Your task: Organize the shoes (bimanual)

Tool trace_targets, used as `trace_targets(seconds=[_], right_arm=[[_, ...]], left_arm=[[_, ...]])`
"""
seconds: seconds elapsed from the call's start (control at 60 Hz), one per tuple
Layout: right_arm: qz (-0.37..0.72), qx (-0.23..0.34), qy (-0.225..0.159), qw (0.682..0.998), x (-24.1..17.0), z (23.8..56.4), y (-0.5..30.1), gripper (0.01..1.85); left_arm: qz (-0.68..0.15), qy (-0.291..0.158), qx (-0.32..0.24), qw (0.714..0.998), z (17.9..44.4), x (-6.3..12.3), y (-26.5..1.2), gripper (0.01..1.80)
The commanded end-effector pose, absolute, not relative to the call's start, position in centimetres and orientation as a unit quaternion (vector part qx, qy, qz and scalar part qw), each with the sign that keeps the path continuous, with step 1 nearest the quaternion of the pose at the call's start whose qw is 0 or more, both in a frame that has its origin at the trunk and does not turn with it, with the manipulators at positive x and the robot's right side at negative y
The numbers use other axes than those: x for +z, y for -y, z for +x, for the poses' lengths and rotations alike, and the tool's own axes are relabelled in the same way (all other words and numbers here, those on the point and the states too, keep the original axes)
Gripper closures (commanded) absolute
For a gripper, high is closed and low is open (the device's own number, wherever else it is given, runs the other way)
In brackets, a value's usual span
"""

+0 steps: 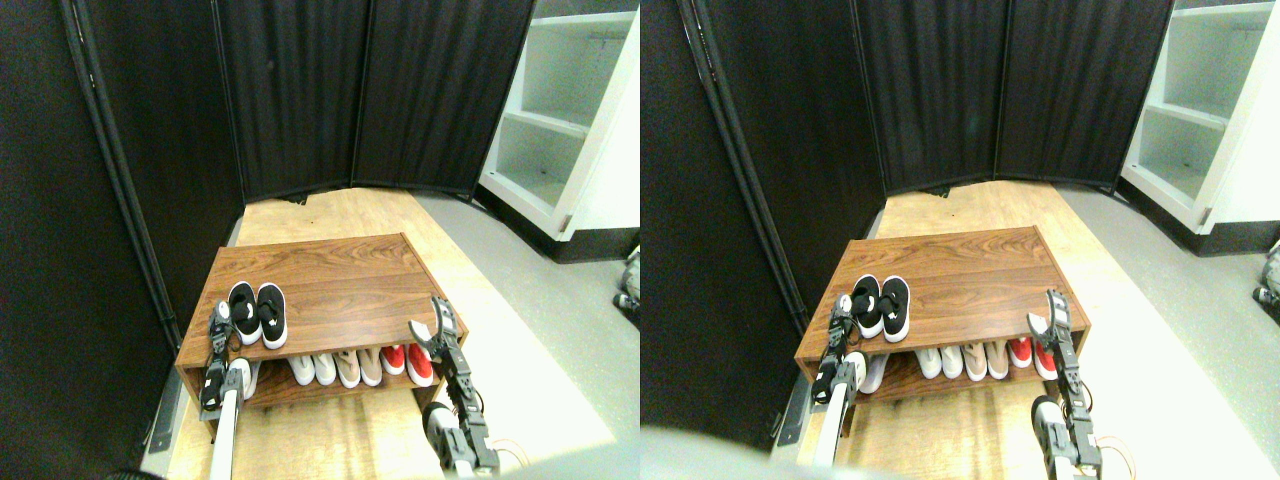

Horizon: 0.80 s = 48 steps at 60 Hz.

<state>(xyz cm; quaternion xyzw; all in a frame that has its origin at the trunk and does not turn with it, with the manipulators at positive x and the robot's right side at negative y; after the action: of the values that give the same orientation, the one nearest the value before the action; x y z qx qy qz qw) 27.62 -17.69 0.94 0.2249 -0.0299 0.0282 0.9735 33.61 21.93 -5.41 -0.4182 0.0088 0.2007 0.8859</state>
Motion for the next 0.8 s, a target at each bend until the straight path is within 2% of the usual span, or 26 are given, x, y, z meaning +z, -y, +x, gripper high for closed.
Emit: trace_targets(seconds=[0.017, 0.133, 0.333, 0.417, 0.533, 0.683, 0.8], right_arm=[[0.220, 0.034, 0.043, 0.974, 1.1, 28.2, 17.3, 1.37], [0.220, 0.032, 0.040, 0.974, 1.1, 28.4, 17.1, 1.37], [0.218, 0.030, 0.038, 0.975, 0.9, 28.7, 17.1, 1.38], [0.220, 0.032, 0.039, 0.974, 0.9, 28.7, 17.1, 1.38], [0.217, 0.032, 0.041, 0.975, 0.9, 28.7, 17.2, 1.38], [0.217, 0.030, 0.038, 0.975, 0.9, 28.6, 17.3, 1.38], [0.212, 0.030, 0.036, 0.976, 0.9, 28.5, 17.3, 1.38]], left_arm=[[-0.449, -0.003, 0.179, 0.876, 33.8, -4.5, -21.0, 1.80], [-0.442, -0.008, 0.175, 0.880, 33.7, -4.6, -21.1, 1.80], [-0.411, 0.014, 0.185, 0.893, 34.0, -4.4, -22.4, 1.80], [-0.399, 0.040, 0.180, 0.898, 34.0, -3.5, -23.5, 1.80], [-0.384, 0.051, 0.168, 0.906, 33.5, -2.4, -24.9, 1.80], [-0.383, 0.081, 0.148, 0.908, 32.2, -1.1, -27.2, 1.80], [-0.372, 0.083, 0.137, 0.914, 30.6, -0.5, -27.6, 1.80]])
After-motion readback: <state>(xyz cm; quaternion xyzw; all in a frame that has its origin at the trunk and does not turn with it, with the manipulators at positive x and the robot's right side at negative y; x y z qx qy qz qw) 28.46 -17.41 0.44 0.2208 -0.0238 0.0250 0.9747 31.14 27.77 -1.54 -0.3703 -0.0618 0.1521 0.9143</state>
